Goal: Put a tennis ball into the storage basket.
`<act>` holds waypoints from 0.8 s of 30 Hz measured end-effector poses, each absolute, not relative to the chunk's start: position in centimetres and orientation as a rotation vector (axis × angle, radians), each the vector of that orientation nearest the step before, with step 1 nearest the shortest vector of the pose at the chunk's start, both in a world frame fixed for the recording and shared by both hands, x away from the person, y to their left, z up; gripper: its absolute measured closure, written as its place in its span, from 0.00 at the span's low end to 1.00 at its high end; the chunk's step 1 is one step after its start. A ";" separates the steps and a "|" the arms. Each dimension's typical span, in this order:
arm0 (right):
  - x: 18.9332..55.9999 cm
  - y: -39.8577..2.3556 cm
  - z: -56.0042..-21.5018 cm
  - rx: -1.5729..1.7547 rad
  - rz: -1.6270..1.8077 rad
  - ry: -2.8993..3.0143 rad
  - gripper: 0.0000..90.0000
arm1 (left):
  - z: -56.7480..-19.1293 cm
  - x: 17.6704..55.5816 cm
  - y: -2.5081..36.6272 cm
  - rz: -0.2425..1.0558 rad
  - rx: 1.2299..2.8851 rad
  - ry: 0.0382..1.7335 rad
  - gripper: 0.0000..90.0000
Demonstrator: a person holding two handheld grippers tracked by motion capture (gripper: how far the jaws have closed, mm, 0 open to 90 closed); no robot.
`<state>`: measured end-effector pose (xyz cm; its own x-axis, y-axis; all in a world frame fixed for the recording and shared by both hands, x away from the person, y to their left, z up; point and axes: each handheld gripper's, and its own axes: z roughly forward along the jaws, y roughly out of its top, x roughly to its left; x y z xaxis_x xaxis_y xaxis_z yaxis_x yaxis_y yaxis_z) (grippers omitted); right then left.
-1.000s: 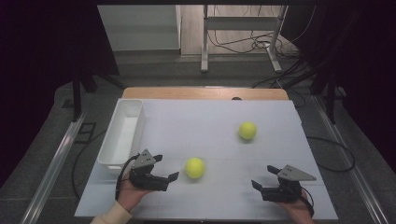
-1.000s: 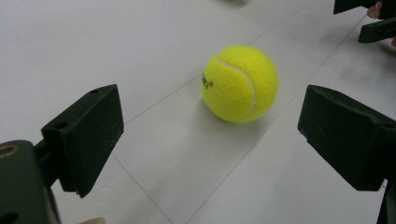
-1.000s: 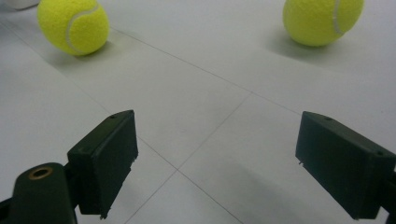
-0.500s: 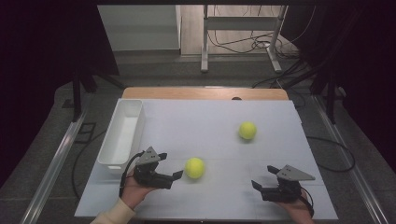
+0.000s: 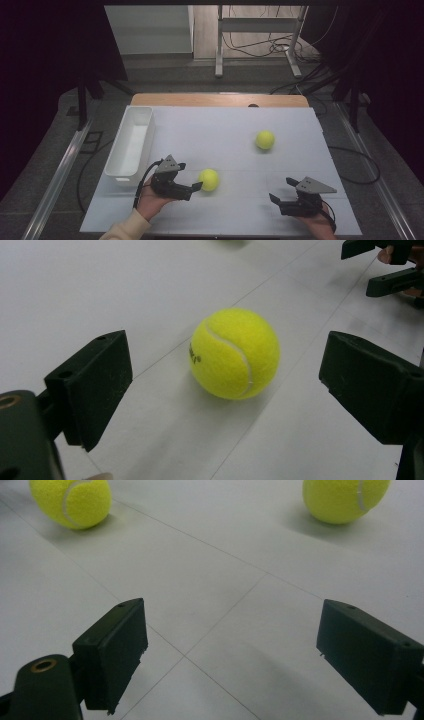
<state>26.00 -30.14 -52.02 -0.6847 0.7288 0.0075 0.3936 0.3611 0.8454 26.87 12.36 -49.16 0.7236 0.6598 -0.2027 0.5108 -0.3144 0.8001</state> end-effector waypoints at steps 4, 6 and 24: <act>26.0 -30.1 -52.0 0.981 1.253 2.259 0.15 | -49.1 27.0 12.0 0.194 1.991 0.887 0.09; 26.0 -30.1 -52.1 0.981 1.252 2.260 0.15 | -49.0 27.1 11.7 0.191 1.993 0.883 0.09; 26.0 -30.2 -52.1 0.984 1.250 2.262 0.15 | -49.4 28.6 9.3 0.147 2.037 0.872 0.09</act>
<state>26.04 -30.15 -52.09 -0.6859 0.7276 0.0100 0.3956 0.3614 0.8443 28.63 9.35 -49.42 0.7453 0.6310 -0.2153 0.5255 -0.3572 0.7722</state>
